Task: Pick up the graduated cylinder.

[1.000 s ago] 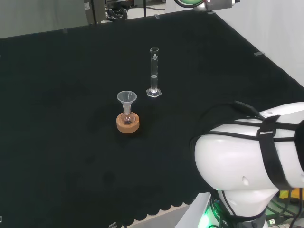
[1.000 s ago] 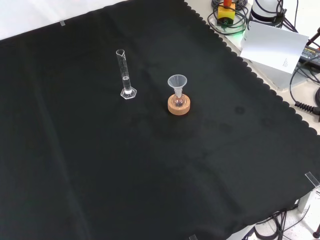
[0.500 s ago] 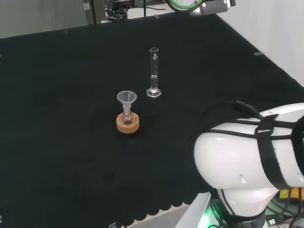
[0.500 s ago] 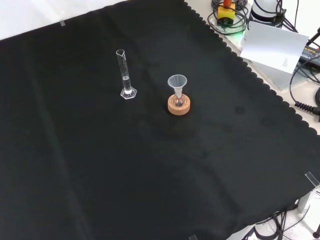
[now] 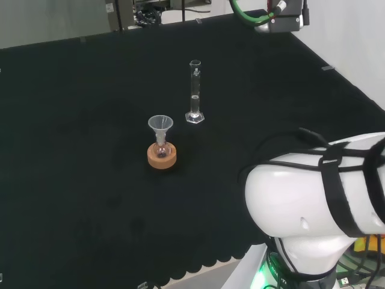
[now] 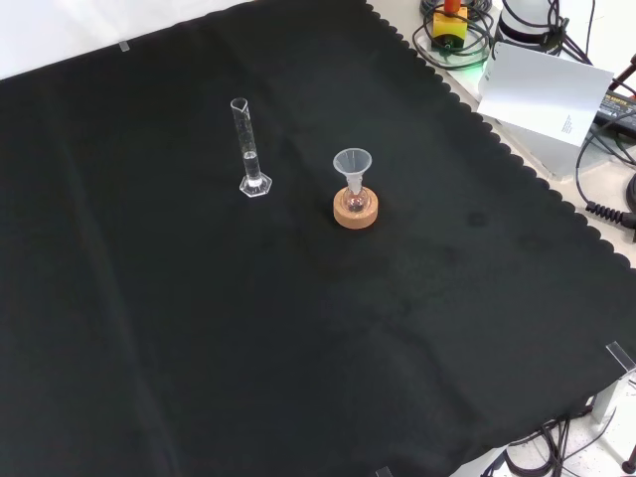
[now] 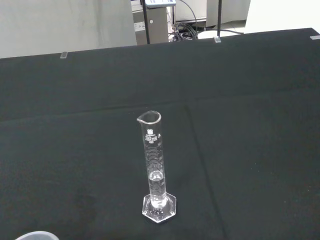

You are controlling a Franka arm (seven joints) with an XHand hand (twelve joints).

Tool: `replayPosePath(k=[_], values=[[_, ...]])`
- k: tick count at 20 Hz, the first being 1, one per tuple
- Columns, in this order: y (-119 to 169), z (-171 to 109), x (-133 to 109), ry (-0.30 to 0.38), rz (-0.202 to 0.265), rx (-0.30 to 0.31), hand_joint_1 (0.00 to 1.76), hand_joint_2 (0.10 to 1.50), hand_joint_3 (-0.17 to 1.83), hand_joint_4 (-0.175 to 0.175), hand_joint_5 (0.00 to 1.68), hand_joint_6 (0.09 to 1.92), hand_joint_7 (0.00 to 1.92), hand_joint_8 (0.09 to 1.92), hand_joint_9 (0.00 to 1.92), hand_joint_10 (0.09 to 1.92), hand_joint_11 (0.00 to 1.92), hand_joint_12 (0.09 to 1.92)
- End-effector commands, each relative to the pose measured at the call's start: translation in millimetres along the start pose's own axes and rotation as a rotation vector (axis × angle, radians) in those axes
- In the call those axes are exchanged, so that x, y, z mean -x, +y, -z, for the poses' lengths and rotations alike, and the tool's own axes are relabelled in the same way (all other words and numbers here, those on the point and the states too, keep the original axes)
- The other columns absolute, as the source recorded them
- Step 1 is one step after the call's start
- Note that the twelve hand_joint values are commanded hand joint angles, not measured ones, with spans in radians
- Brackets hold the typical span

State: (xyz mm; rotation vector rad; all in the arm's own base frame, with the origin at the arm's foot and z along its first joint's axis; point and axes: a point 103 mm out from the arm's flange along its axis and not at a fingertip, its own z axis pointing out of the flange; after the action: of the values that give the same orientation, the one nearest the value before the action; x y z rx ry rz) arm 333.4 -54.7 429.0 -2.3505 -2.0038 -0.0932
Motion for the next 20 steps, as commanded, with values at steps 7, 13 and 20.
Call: replayPosePath(k=[7,13,20], values=[[93.5,-93.3,47.7,0.078,0.005,-0.034,0.19,1.33,0.05,-0.045,0.34,0.09,0.04,0.57,0.24,0.67,0.03,1.41],[111.3,-133.5,53.9,0.144,0.03,-0.042,0.28,1.27,0.02,-0.043,0.34,0.09,0.09,0.62,0.28,0.71,0.06,1.42],[118.1,-177.8,54.8,0.181,0.051,-0.089,0.32,1.24,0.01,-0.045,0.34,0.09,0.09,0.65,0.29,0.72,0.07,1.42]])
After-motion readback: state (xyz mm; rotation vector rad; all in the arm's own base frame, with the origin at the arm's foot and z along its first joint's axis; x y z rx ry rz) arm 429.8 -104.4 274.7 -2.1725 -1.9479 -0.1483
